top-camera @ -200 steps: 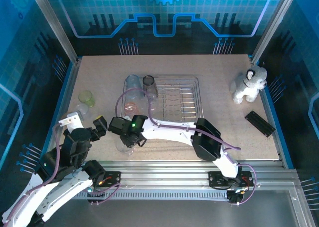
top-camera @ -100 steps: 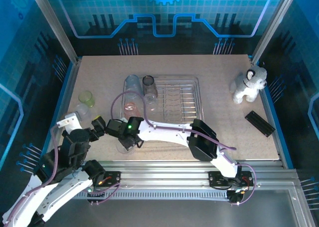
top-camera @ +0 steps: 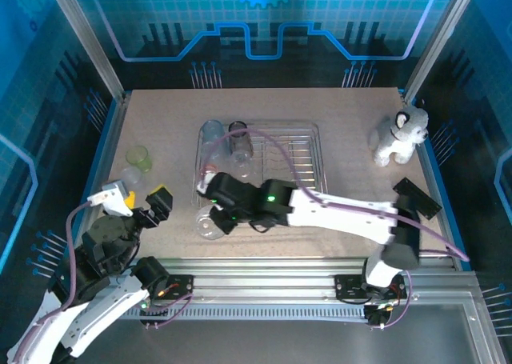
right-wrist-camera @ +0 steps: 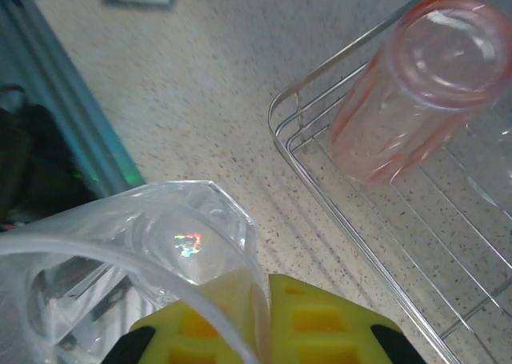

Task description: Load the cups into the dish rack

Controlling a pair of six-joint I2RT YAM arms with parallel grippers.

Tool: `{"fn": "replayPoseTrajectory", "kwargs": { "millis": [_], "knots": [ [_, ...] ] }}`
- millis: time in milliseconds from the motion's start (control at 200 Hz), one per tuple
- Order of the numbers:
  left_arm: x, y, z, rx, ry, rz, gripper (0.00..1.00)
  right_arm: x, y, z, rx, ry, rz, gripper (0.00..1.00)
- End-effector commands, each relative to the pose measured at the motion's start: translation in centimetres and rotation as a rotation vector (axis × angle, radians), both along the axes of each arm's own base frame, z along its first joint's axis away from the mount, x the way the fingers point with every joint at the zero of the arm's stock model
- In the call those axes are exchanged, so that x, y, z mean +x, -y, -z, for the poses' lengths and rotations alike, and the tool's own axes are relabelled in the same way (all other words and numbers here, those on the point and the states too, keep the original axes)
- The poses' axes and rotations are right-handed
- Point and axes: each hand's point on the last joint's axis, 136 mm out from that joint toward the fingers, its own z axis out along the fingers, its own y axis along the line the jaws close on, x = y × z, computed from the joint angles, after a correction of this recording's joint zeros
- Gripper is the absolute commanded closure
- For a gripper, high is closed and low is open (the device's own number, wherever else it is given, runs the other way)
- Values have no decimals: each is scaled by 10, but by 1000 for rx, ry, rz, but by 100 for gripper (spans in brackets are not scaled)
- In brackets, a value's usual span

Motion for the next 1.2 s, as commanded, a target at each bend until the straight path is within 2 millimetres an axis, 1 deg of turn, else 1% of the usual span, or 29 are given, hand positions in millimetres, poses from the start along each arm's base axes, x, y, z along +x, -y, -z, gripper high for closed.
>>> {"fn": "replayPoseTrajectory", "kwargs": {
  "millis": [0, 100, 175, 225, 310, 385, 520, 625, 760, 860, 1046, 1196],
  "knots": [
    [-1, 52, -34, -23, 158, 284, 0, 19, 25, -30, 188, -23, 17, 100],
    [-11, 93, -57, -60, 265, 508, 0, 38, 68, -47, 375, -123, 93, 100],
    [-15, 116, -67, -71, 291, 624, 1, 48, 100, -63, 503, -135, 148, 100],
    [-17, 132, -72, -73, 291, 705, 1, 51, 120, -76, 573, -122, 173, 100],
    [-20, 158, -78, -89, 281, 840, 0, 50, 143, -96, 662, -99, 175, 100],
    [-22, 179, -84, -119, 272, 945, 1, 45, 153, -114, 741, -96, 143, 100],
    [-21, 209, -96, -170, 243, 1092, 1, 34, 155, -140, 872, -103, 39, 100],
    [-15, 223, -101, -195, 214, 1133, 0, 25, 149, -149, 915, -130, -40, 100],
    [-14, 229, -115, -236, 248, 1165, 0, 19, 144, -152, 935, -163, -88, 100],
    [-17, 233, -119, -258, 255, 1200, 1, 18, 140, -152, 940, -175, -102, 100],
    [-14, 240, -111, -283, 218, 1220, 1, 18, 131, -157, 978, -199, -139, 100],
    [-11, 241, -114, -299, 225, 1214, 1, 20, 121, -154, 980, -225, -157, 100]
  ]
}}
